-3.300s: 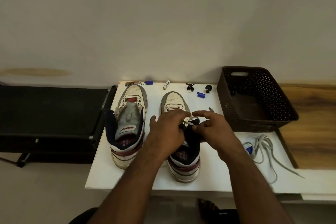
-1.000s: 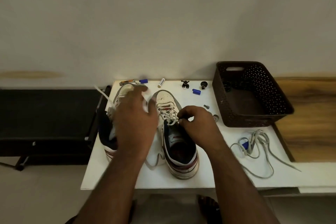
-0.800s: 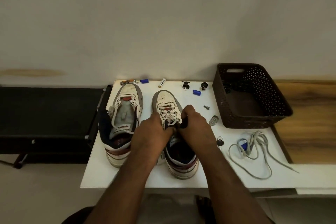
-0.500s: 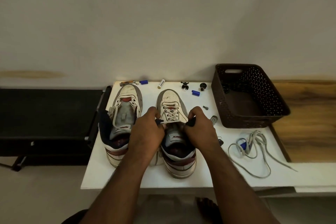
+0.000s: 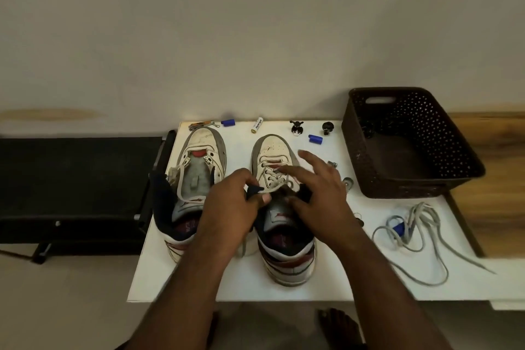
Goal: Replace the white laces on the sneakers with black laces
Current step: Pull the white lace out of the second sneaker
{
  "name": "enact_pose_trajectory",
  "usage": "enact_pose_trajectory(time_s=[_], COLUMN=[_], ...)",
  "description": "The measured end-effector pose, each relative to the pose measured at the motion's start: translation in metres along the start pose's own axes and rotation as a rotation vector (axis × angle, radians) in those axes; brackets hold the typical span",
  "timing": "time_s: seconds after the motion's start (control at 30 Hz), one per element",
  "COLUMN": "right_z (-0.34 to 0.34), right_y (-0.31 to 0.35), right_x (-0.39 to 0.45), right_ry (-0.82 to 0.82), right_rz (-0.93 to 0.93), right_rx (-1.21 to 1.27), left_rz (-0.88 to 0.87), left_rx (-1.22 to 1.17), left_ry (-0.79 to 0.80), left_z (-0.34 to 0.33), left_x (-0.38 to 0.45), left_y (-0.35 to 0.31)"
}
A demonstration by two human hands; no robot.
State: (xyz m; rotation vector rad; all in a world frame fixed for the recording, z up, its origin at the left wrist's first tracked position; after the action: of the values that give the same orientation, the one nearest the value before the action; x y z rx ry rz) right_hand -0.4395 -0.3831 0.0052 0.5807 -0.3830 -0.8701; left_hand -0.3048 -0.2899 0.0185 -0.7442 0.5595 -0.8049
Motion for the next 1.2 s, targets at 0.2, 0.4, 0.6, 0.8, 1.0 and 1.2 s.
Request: enact_pose_trajectory(time_s=[0.2, 0.4, 0.6, 0.8, 1.0, 1.2], right_z=[-0.002, 0.018, -0.01, 0.04, 0.051, 0.0], right_y=[0.013, -0.015, 0.029, -0.052, -0.001, 0.034], right_x=[0.003, -0.003, 0.007, -0.014, -0.003, 0.004], right_ry=[-0.208, -0.321, -0.078, -0.798, -0.603, -0.241], right_rz=[-0.018, -0.346, 0.025, -0.632, -0.052, 0.112], right_rx=[0.278, 0.708, -0.027, 1.284, 0.495, 0.004], left_rz=[0.0, 0.005, 0.004, 0.013, -0.009, 0.021], left_rx=[0.035, 0.055, 0.085, 0.068, 0.083, 0.017], left_ry=[-0.059, -0.064, -0.042, -0.027, -0.03, -0.016], left_z=[0.007, 0.008, 0.006, 0.008, 0.008, 0.009], left_x=[0.006, 0.009, 0.011, 0.011, 0.011, 0.013], left_y=[0.0, -0.002, -0.004, -0.002, -0.006, -0.001])
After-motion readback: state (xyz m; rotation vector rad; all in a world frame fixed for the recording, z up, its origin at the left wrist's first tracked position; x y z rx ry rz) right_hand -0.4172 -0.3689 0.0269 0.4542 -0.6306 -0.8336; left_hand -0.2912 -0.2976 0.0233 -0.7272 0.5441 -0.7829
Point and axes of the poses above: each hand's wrist, its own x-axis towards the middle knuckle, its own z-axis out of the back of the hand, y = z × x, the point moved 7 cm from there along x, towards the middle knuckle, and after that the axes turned 1 degree about z, right-handed, at the moved point
